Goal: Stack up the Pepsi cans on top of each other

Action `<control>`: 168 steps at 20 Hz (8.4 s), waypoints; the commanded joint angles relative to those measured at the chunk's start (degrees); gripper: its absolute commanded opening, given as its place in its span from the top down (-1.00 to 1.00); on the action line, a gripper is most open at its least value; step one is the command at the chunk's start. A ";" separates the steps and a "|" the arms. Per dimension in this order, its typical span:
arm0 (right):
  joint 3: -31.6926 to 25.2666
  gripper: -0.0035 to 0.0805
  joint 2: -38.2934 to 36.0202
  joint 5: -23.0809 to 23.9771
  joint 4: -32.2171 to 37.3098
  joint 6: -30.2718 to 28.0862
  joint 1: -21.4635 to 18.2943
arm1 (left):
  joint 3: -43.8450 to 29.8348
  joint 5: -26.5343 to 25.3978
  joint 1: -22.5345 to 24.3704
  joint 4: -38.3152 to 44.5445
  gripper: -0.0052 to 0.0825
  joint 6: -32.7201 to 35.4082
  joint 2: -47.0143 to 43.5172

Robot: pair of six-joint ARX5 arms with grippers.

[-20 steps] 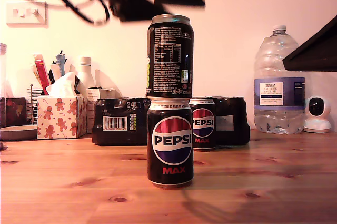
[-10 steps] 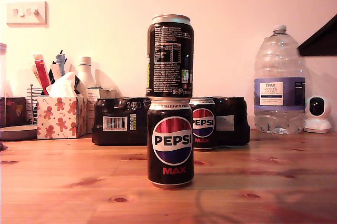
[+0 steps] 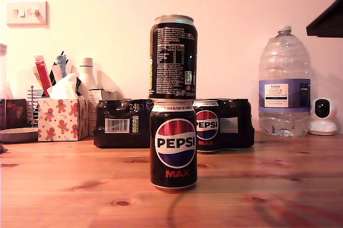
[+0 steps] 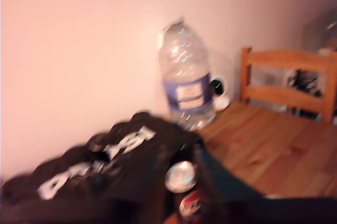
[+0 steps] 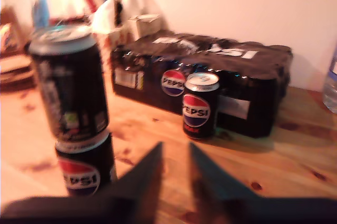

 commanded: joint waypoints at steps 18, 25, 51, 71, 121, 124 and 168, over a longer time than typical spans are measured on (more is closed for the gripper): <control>-0.96 -0.92 34.10 -9.90 33.38 4.48 -10.64 | -2.12 8.83 7.63 -4.70 0.94 -0.28 0.44; 3.30 -0.92 51.19 -19.23 47.12 4.44 -17.44 | -11.32 11.56 7.78 1.90 0.94 -3.78 0.44; 42.97 -0.92 101.33 -32.02 55.65 2.99 -21.73 | -26.40 12.13 3.93 10.14 0.94 -11.02 0.44; 52.41 -0.92 105.94 -27.87 46.14 -1.57 -18.40 | -26.40 12.15 3.93 9.97 0.94 -11.30 0.44; 53.02 0.45 69.42 -27.52 14.14 -6.54 -20.24 | -28.68 14.62 0.07 7.82 0.94 -10.82 -4.48; 53.02 0.44 65.00 -27.52 10.36 -5.95 -19.61 | -31.23 13.64 -0.07 7.43 0.94 -11.47 -9.18; 44.50 0.39 46.05 -29.00 2.82 -4.28 1.51 | -34.64 10.95 -0.07 1.14 0.94 -11.87 -22.29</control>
